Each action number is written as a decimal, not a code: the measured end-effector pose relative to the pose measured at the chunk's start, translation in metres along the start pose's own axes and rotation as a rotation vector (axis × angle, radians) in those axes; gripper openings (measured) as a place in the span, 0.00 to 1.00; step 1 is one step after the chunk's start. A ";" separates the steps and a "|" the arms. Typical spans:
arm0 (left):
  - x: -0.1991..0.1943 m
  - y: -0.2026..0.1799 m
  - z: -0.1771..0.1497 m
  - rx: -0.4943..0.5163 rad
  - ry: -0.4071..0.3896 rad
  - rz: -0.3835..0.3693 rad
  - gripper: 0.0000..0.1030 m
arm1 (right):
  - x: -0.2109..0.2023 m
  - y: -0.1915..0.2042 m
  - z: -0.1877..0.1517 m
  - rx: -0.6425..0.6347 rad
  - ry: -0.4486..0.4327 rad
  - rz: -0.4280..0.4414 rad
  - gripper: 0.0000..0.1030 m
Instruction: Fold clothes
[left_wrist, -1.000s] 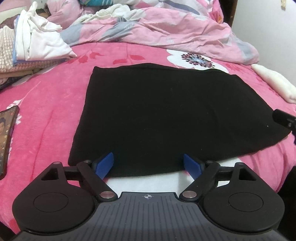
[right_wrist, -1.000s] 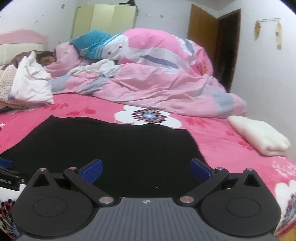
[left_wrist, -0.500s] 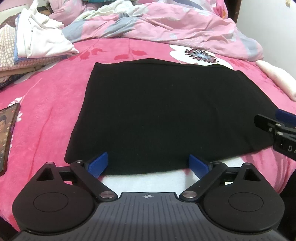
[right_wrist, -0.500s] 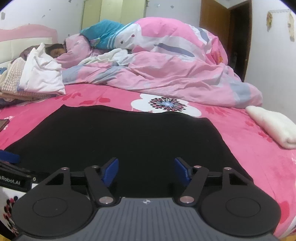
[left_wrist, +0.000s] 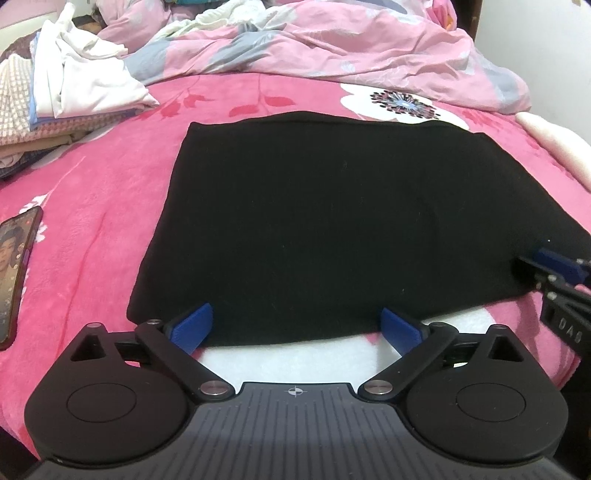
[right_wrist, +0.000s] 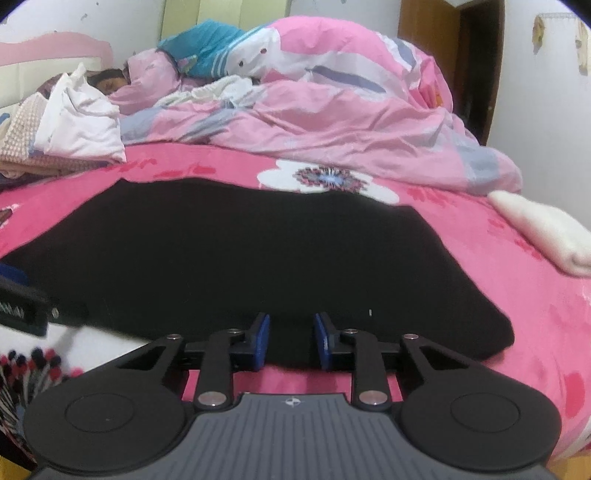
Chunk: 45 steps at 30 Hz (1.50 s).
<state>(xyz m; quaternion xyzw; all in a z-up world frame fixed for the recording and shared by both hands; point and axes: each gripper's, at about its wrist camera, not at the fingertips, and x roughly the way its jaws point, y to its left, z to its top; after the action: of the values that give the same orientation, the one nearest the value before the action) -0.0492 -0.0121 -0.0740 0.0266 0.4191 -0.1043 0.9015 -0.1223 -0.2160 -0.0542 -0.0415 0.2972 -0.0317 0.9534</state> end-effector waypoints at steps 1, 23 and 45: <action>0.000 0.000 -0.001 0.002 0.000 0.002 0.96 | 0.000 0.000 -0.003 0.001 -0.002 -0.002 0.27; 0.003 -0.010 -0.002 0.025 0.016 0.048 1.00 | -0.002 0.003 -0.024 -0.033 -0.059 -0.007 0.28; 0.004 -0.001 0.020 0.034 -0.115 0.011 1.00 | -0.003 0.003 -0.028 -0.037 -0.071 0.003 0.28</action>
<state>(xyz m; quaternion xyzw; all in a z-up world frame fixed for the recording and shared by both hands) -0.0319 -0.0167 -0.0641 0.0380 0.3646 -0.1076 0.9241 -0.1409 -0.2143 -0.0755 -0.0600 0.2639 -0.0231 0.9624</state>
